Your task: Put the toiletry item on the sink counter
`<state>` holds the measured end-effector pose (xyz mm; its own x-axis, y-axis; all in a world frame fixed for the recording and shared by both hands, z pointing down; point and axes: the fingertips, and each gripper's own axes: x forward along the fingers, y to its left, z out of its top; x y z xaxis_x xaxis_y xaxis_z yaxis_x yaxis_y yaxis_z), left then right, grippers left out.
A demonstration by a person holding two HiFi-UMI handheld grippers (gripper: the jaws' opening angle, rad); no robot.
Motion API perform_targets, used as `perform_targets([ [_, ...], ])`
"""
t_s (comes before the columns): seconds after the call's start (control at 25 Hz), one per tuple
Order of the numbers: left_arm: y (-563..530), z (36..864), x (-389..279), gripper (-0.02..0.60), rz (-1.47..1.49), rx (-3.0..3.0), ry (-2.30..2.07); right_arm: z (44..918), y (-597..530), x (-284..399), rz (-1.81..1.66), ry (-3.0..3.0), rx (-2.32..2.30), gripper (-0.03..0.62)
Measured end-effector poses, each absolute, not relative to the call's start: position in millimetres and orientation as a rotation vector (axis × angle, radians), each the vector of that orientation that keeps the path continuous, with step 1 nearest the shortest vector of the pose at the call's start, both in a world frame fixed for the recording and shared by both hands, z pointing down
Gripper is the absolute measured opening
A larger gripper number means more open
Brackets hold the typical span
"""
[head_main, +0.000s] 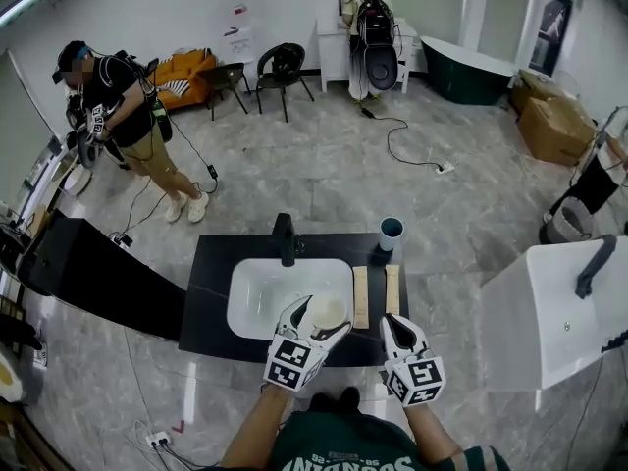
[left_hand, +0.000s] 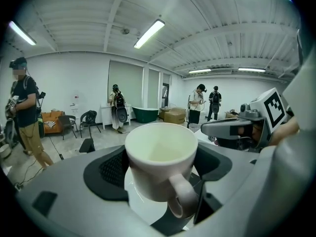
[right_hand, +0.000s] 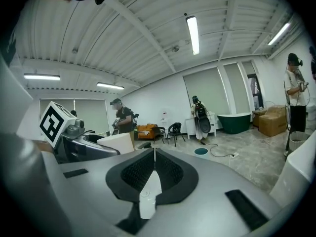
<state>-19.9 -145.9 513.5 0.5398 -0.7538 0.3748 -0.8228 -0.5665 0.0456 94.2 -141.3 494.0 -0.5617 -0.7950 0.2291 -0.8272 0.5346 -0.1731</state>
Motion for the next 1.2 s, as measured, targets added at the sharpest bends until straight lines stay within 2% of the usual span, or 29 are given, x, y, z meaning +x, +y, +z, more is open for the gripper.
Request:
perform_targets([
  [1.2,-177,514,-6,0.416,0.499,2.593,-1.34,491,-164,98,0.343,-2.656,1.37,0.043],
])
